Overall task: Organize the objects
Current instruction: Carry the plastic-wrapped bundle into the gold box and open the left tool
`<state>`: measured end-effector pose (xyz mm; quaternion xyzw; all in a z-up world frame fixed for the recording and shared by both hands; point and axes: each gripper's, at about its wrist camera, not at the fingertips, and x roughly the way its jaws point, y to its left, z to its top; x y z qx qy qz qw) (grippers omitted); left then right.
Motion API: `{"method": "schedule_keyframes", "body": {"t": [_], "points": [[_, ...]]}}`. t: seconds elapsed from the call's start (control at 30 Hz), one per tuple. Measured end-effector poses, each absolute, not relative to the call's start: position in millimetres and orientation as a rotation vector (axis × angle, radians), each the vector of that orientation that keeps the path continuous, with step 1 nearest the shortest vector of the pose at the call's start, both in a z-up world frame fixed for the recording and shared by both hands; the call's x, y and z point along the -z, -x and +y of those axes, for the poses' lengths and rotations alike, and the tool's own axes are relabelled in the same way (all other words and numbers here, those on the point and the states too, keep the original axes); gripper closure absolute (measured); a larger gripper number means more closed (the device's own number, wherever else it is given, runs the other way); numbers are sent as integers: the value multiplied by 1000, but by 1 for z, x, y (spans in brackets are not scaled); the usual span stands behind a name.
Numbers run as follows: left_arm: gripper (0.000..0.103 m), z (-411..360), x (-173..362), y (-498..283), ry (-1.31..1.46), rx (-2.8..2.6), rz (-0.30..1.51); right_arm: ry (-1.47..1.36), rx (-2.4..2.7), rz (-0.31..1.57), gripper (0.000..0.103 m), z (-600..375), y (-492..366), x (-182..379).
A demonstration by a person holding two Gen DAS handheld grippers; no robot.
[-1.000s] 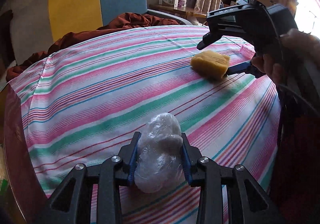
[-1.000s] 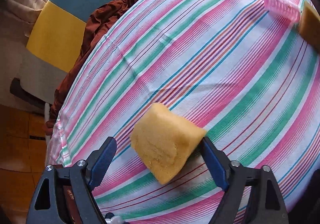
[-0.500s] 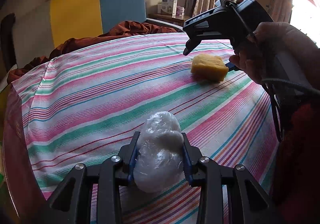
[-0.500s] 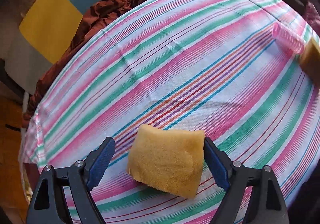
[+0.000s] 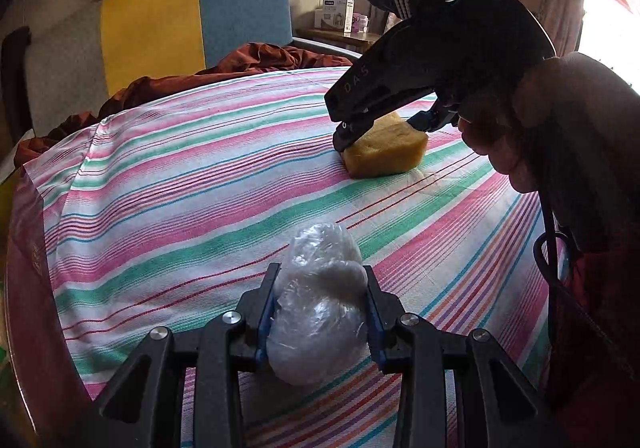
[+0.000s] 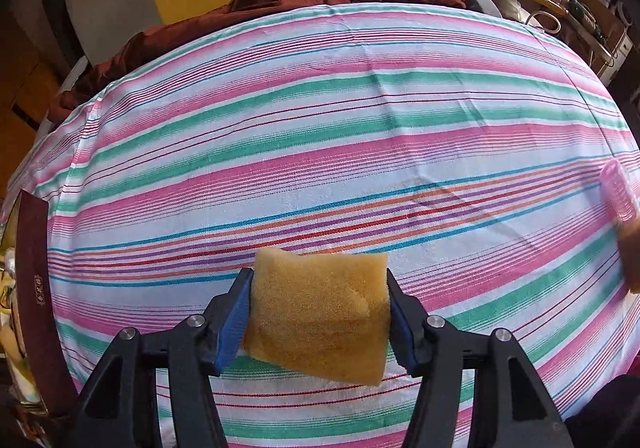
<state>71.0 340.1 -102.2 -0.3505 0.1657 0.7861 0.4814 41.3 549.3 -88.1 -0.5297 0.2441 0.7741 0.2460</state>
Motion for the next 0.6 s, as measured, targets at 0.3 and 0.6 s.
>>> {"method": "schedule_keyframes", "body": {"t": [0.3, 0.6], "points": [[65, 340, 103, -72, 840, -1924, 427, 1460, -2113, 619, 42, 552, -39, 90], [66, 342, 104, -72, 846, -1922, 428, 1464, -2121, 584, 42, 557, -38, 92]]}}
